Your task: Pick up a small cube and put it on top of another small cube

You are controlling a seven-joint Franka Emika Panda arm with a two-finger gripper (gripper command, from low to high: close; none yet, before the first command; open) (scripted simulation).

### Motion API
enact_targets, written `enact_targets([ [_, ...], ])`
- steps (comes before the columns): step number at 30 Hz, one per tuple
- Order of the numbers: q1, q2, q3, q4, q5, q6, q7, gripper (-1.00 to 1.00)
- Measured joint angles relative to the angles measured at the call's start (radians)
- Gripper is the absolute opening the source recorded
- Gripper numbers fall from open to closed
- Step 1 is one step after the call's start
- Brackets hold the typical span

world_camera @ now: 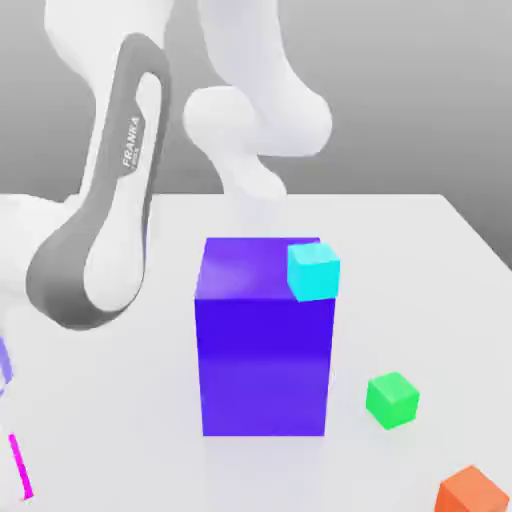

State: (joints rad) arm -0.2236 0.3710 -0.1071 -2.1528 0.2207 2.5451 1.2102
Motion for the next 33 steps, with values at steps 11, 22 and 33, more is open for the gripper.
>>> enact_targets([
  [11, 0.316, -0.275, 0.212, -0.232, -0.05, 0.025, 0.307, -1.0],
  [22, 0.545, -0.455, 0.315, -0.603, -0.187, 0.136, 0.828, -1.0],
  [33, 0.539, -0.241, 0.286, -0.604, -0.317, 0.341, 0.931, 1.0],
])
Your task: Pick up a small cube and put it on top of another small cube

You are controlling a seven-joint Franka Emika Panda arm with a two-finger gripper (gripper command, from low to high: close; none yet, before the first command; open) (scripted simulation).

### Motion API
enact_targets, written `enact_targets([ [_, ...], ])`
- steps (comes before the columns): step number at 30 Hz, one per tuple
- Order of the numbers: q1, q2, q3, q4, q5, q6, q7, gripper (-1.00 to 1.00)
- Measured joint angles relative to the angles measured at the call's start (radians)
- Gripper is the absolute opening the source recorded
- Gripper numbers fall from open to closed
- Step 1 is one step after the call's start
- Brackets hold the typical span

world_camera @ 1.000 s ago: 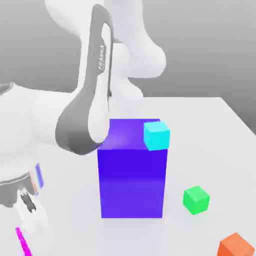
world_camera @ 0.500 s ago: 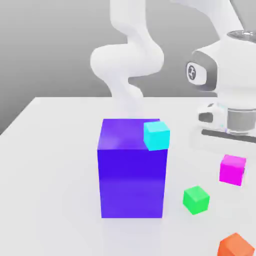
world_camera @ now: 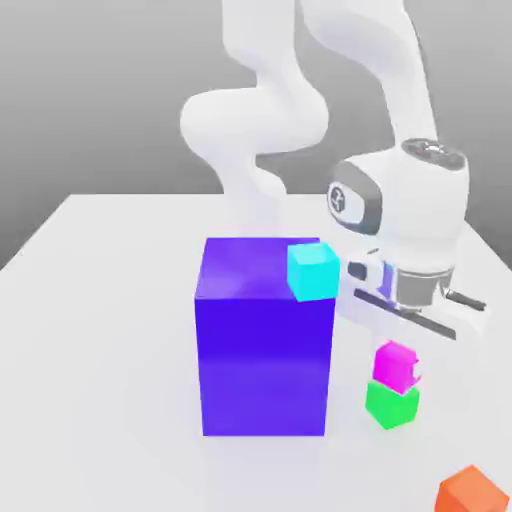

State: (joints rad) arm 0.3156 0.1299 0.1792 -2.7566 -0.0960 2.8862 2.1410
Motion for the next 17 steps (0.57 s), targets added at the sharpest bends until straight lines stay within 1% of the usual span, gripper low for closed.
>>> enact_targets([
  [7, 0.0, -0.001, 0.0, 0.0, 0.001, -0.003, 0.0, 1.0],
  [17, 0.014, -0.199, 0.013, -0.009, 0.118, -0.187, -0.084, 1.0],
])
